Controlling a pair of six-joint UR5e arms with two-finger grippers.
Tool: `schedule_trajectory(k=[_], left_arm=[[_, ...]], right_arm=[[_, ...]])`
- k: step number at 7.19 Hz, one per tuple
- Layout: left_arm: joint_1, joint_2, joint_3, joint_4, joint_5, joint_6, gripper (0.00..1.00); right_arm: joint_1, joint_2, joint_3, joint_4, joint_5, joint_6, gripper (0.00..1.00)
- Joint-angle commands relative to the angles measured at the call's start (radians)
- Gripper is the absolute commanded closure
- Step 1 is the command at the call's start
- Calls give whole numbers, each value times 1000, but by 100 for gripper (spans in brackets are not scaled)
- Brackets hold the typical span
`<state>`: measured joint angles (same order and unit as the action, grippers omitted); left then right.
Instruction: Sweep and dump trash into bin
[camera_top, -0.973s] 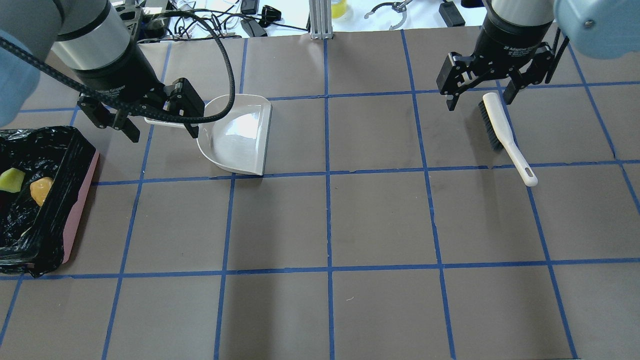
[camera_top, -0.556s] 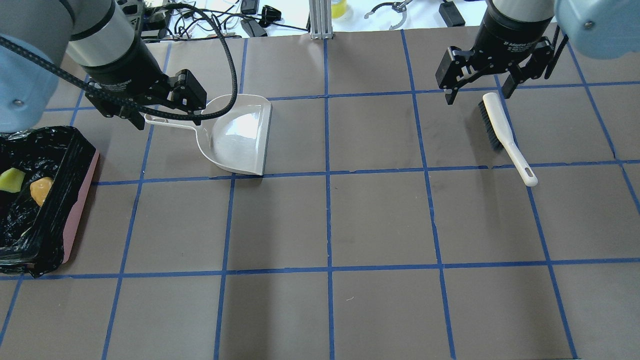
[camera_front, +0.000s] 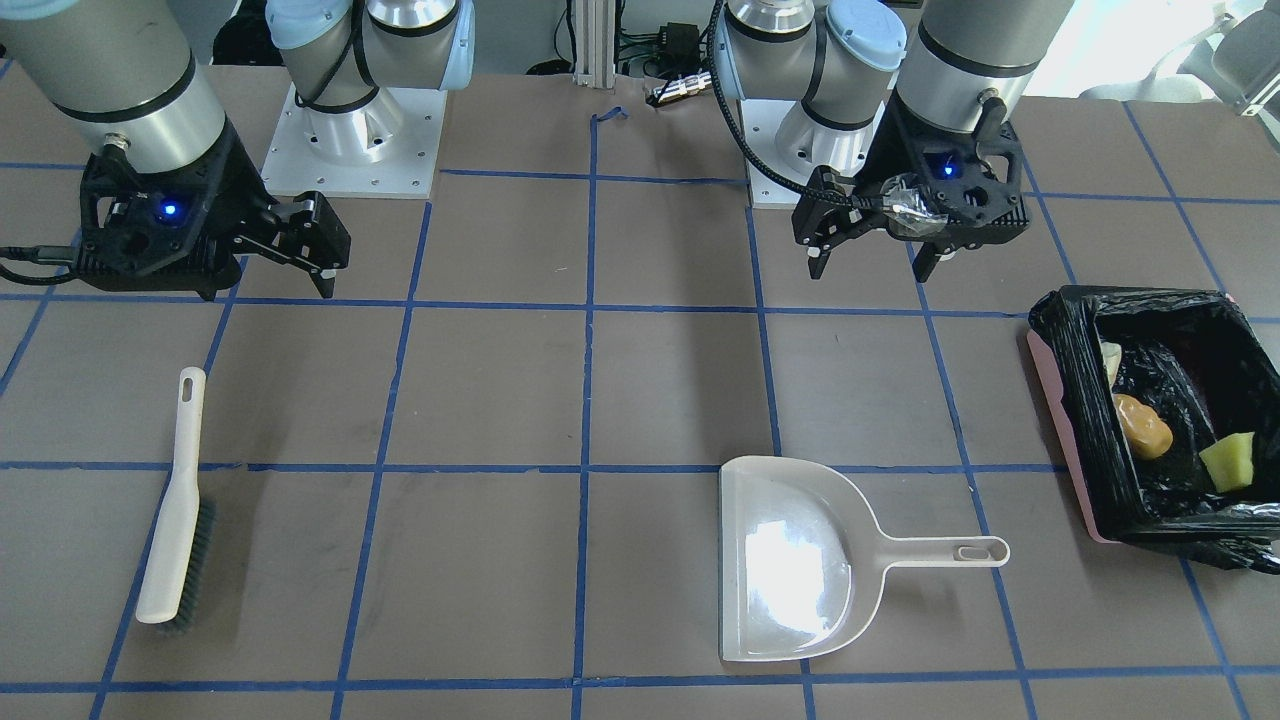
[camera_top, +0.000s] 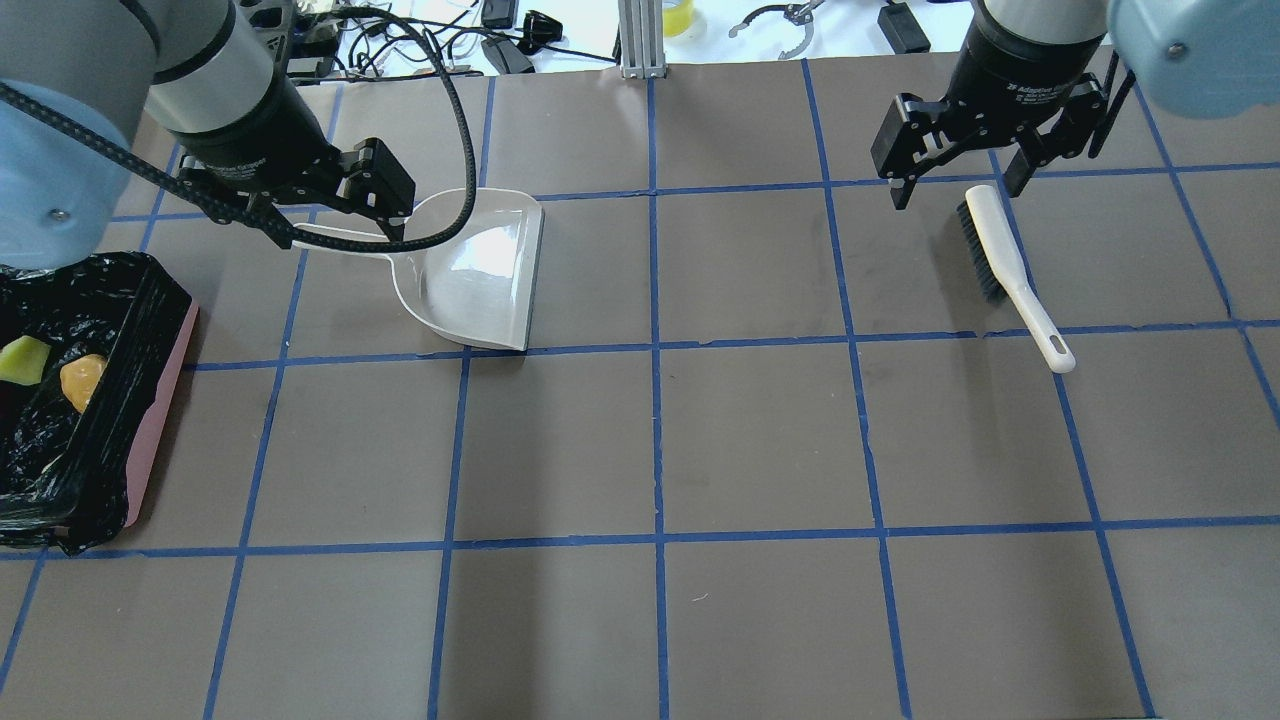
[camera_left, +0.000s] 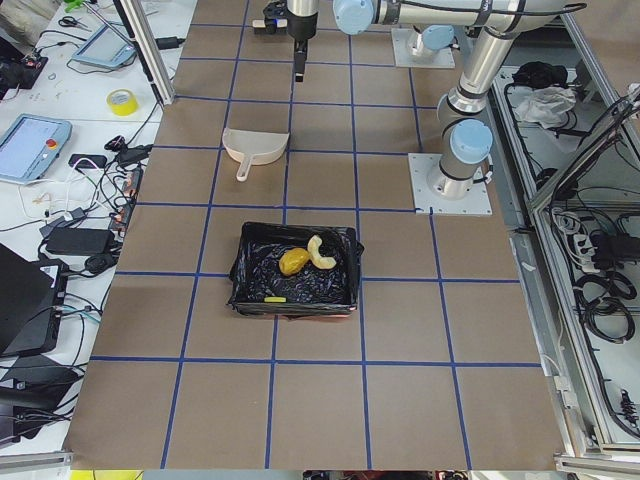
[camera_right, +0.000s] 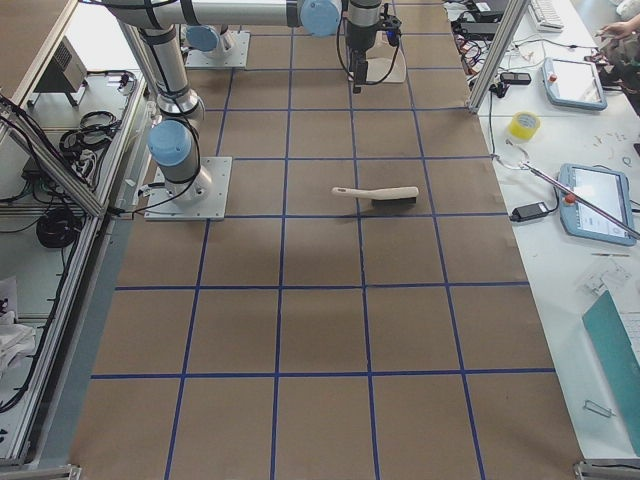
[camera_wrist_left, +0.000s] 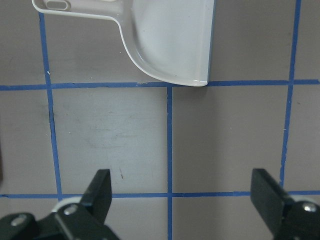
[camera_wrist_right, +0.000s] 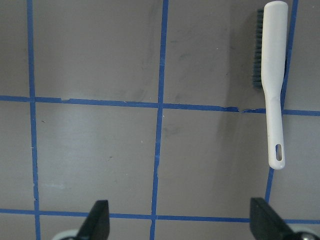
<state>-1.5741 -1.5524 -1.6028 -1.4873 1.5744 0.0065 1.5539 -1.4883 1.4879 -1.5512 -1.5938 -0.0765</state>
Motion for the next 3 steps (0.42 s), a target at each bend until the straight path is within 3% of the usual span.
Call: schedule_trajectory(k=[1, 3], left_arm=[[-3, 2, 0, -1, -4, 0, 0], [-3, 2, -2, -1, -1, 1, 0]], right_arm=[[0, 0, 0, -1, -2, -2, 0], [0, 0, 0, -1, 0, -2, 0]])
